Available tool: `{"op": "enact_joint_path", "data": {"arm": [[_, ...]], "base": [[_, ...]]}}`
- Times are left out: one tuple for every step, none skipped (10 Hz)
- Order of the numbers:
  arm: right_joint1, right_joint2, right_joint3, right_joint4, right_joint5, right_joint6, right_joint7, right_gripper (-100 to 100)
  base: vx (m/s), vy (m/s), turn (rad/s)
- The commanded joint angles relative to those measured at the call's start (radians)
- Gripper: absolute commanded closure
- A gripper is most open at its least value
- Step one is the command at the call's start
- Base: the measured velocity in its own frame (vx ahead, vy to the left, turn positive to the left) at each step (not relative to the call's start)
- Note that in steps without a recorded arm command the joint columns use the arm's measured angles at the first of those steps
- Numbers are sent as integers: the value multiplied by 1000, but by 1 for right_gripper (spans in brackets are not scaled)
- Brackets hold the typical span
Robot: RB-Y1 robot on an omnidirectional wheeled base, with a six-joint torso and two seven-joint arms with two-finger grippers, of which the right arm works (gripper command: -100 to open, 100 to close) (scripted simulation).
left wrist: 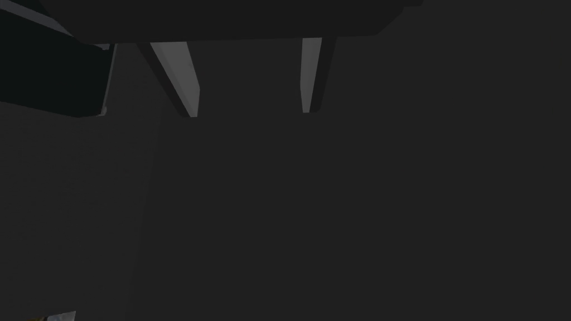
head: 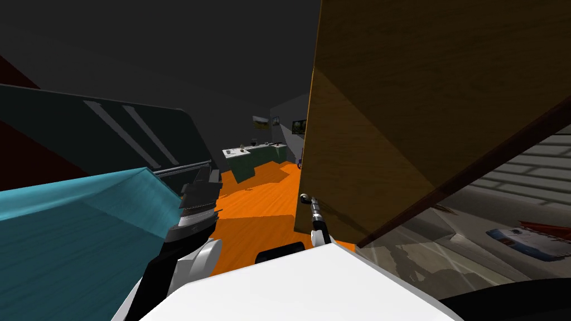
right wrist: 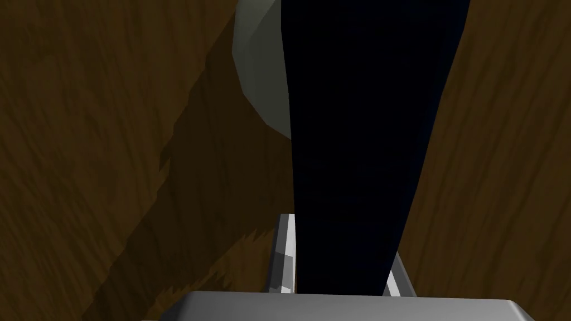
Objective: Push the door open
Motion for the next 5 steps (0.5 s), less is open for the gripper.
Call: {"op": "enact_joint_path", "data": {"arm": [[-6,17,-8,-4,-4,-1,5,100],[-7,27,-15,-4,-7,-1,8,100],[-1,13,-22,2,-9,-2,7,100],[0,-10,-43,-1,-21,-4,14,100],[0,-15,-50,-2,-26,-4,16,100]], "base": [[148,64,-76],[148,54,-62],[63,10,-47],[163,26,-48],[240,70,-69]]}}
